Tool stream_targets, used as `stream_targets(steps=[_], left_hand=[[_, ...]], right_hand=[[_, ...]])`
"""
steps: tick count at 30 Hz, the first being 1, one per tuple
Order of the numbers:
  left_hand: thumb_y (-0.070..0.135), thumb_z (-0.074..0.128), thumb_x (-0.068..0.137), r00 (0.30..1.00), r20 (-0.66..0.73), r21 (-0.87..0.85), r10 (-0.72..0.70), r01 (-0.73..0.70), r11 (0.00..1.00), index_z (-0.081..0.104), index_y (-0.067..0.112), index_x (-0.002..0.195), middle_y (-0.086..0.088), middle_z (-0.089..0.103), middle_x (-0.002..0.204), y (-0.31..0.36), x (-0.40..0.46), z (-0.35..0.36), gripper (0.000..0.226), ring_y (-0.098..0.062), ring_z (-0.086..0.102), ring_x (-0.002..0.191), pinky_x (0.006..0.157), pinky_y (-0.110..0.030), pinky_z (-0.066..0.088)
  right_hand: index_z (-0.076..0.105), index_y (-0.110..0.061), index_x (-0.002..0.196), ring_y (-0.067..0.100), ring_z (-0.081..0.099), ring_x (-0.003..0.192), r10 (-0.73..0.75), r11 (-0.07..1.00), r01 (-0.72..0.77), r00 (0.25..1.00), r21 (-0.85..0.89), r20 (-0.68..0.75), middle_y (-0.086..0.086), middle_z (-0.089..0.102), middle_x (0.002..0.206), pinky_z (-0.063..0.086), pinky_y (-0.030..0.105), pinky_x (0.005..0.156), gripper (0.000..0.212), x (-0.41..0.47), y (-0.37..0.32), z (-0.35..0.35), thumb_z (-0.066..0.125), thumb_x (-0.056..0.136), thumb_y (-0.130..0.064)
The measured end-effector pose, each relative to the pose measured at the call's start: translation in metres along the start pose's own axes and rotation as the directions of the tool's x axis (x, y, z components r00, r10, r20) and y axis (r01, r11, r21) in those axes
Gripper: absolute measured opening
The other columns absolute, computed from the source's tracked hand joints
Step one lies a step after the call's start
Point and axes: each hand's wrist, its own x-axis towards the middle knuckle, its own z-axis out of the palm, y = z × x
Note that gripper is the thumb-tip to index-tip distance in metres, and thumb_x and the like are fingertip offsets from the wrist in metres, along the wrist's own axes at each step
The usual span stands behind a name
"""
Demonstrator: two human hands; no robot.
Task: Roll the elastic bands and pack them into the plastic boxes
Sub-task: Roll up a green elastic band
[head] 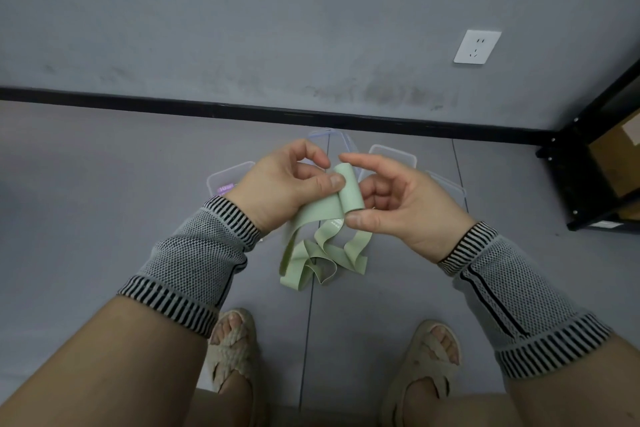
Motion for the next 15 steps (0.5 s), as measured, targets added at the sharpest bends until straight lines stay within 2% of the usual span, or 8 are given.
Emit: stream_targets(steps=[3, 5, 7, 10, 11, 14, 15], left_hand=[[0.023, 0.071, 0.068, 1.0, 0.02, 0.03, -0.014, 0.013, 0.999, 0.051, 0.014, 0.092, -0.008, 0.068, 0.069, 0.0, 0.001, 0.0, 0.032, -0.019, 0.061, 0.058, 0.054, -0.024, 0.05], [0.034, 0.076, 0.063, 0.999, 0.015, 0.117, -0.036, 0.034, 0.993, 0.053, 0.015, 0.093, -0.01, 0.07, 0.072, -0.001, 0.0, -0.002, 0.042, -0.018, 0.063, 0.06, 0.056, -0.026, 0.049], [0.046, 0.076, 0.055, 0.998, -0.004, 0.219, -0.067, 0.066, 0.973, 0.055, 0.018, 0.092, -0.013, 0.071, 0.077, 0.0, -0.002, -0.005, 0.051, -0.017, 0.064, 0.063, 0.062, -0.03, 0.05], [0.035, 0.075, 0.062, 0.998, -0.014, 0.254, -0.069, 0.07, 0.965, 0.055, 0.018, 0.089, -0.012, 0.071, 0.075, 0.002, -0.005, -0.009, 0.037, -0.015, 0.062, 0.059, 0.06, -0.029, 0.049], [0.03, 0.076, 0.065, 0.998, -0.018, 0.256, -0.064, 0.067, 0.964, 0.055, 0.017, 0.089, -0.013, 0.07, 0.075, 0.003, -0.006, -0.008, 0.034, -0.015, 0.06, 0.057, 0.058, -0.028, 0.047], [0.014, 0.076, 0.076, 0.997, -0.069, 0.206, -0.023, 0.037, 0.978, 0.054, 0.014, 0.088, -0.016, 0.067, 0.075, 0.006, -0.006, -0.002, 0.026, -0.011, 0.056, 0.053, 0.053, -0.022, 0.046], [0.015, 0.076, 0.076, 0.995, -0.096, 0.22, -0.008, 0.029, 0.975, 0.053, 0.015, 0.086, -0.016, 0.067, 0.075, 0.007, -0.005, 0.001, 0.025, -0.012, 0.056, 0.054, 0.053, -0.022, 0.047]], right_hand=[[0.058, -0.026, 0.113, 0.025, 0.062, 0.076, 0.023, 0.999, -0.023, 1.0, 0.049, 0.007, 0.01, 0.062, 0.08, 0.055, 0.03, 0.073, 0.06, 0.0, -0.001, 0.0, 0.08, 0.059, -0.012], [0.06, -0.026, 0.109, 0.026, 0.062, 0.076, 0.022, 0.998, -0.022, 1.0, 0.055, 0.0, 0.009, 0.063, 0.079, 0.056, 0.032, 0.073, 0.058, 0.001, 0.001, -0.002, 0.085, 0.059, -0.009], [0.06, -0.026, 0.108, 0.024, 0.061, 0.075, 0.019, 0.999, -0.018, 1.0, 0.048, -0.017, 0.004, 0.063, 0.076, 0.055, 0.033, 0.074, 0.055, 0.001, 0.003, -0.005, 0.081, 0.061, -0.007], [0.06, -0.025, 0.106, 0.024, 0.058, 0.073, 0.011, 1.0, -0.011, 1.0, -0.014, 0.001, 0.0, 0.062, 0.073, 0.053, 0.039, 0.076, 0.053, 0.001, 0.003, -0.005, 0.08, 0.066, 0.003], [0.06, -0.026, 0.105, 0.022, 0.058, 0.071, 0.009, 0.999, -0.008, 1.0, -0.046, 0.008, -0.002, 0.062, 0.072, 0.053, 0.038, 0.075, 0.053, 0.001, 0.003, -0.004, 0.08, 0.066, 0.004], [0.059, -0.028, 0.105, 0.009, 0.058, 0.064, 0.001, 0.986, -0.004, 1.0, -0.168, -0.017, -0.004, 0.061, 0.071, 0.051, 0.021, 0.065, 0.054, 0.002, 0.001, 0.0, 0.081, 0.066, 0.003], [0.059, -0.029, 0.105, 0.006, 0.057, 0.062, -0.011, 0.974, 0.003, 0.999, -0.226, -0.033, -0.005, 0.06, 0.071, 0.05, 0.019, 0.063, 0.054, 0.002, 0.001, 0.002, 0.081, 0.066, 0.001]])
